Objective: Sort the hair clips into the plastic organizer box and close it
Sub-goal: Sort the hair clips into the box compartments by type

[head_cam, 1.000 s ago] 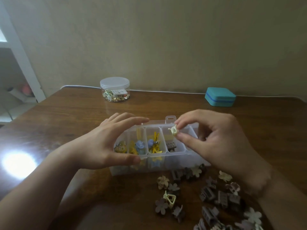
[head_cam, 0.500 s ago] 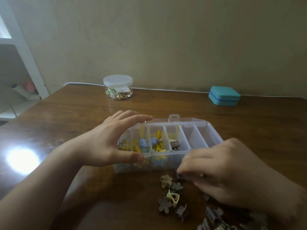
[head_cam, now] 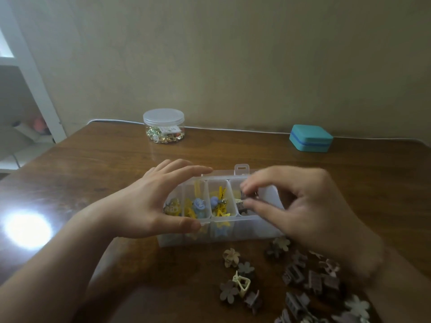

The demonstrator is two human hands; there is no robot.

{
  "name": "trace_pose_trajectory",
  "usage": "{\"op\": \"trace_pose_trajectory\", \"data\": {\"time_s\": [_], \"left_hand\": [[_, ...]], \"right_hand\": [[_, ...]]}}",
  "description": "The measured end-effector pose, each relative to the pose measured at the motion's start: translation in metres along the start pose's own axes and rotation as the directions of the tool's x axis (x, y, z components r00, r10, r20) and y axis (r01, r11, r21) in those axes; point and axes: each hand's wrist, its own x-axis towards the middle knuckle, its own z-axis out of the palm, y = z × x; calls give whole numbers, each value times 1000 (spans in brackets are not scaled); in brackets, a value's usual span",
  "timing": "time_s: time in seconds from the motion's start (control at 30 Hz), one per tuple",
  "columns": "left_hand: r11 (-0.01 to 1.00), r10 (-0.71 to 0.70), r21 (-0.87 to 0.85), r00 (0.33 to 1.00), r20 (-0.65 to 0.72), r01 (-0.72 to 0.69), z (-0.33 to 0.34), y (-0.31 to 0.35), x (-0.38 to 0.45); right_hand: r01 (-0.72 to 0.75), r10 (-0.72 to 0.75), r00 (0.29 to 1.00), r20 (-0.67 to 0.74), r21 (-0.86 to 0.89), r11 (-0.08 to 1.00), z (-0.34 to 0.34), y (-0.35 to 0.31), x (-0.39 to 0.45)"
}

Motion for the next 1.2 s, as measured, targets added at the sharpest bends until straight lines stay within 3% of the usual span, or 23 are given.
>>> {"op": "trace_pose_trajectory", "data": {"time_s": [0.17, 0.27, 0.37, 0.47, 0.53, 0.63, 0.83, 0.97, 1.03, 1.13, 1.2], "left_hand": [[1000, 4, 6, 1000, -3, -4, 0, 1, 0], [1000, -6, 2, 1000, 5, 6, -1, 1, 0], [1000, -12, -5, 1000, 9, 12, -1, 2, 0], [1000, -13, -4, 1000, 9, 13, 0, 1, 0], [1000, -15, -2, 1000, 8, 15, 0, 1, 0], [1000, -9, -2, 1000, 3, 9, 0, 1, 0], [1000, -2, -1, 1000, -2, 2, 0, 0, 0], [1000, 1, 3, 1000, -3, -1, 1, -1, 1], [1000, -3, 0, 1000, -1, 3, 1, -1, 0], [1000, 0, -1, 1000, -1, 0, 1, -1, 1], [1000, 2, -4, 1000, 2, -2, 1, -1, 1]], "right_hand": [[-188, 187, 982, -32, -33, 982, 5, 18, 4], [-137, 136, 990, -26, -22, 990, -3, 15, -9], [-40, 37, 974, 224, 7, 999, -8, 3, -20], [107, -21, 852, 523, -135, 985, -2, -2, -23], [179, -9, 795, 606, -221, 959, 5, -3, -25], [167, 20, 773, 634, -234, 958, 10, -3, -26], [113, 13, 859, 513, -213, 971, 1, -4, -25], [-41, 35, 984, 173, 28, 999, -6, -4, -20], [-90, 90, 995, 34, 9, 996, -3, 0, -16], [-87, 89, 996, 8, -119, 989, 3, 4, -16], [-76, 76, 997, -2, -113, 991, 3, 3, -19]]}}
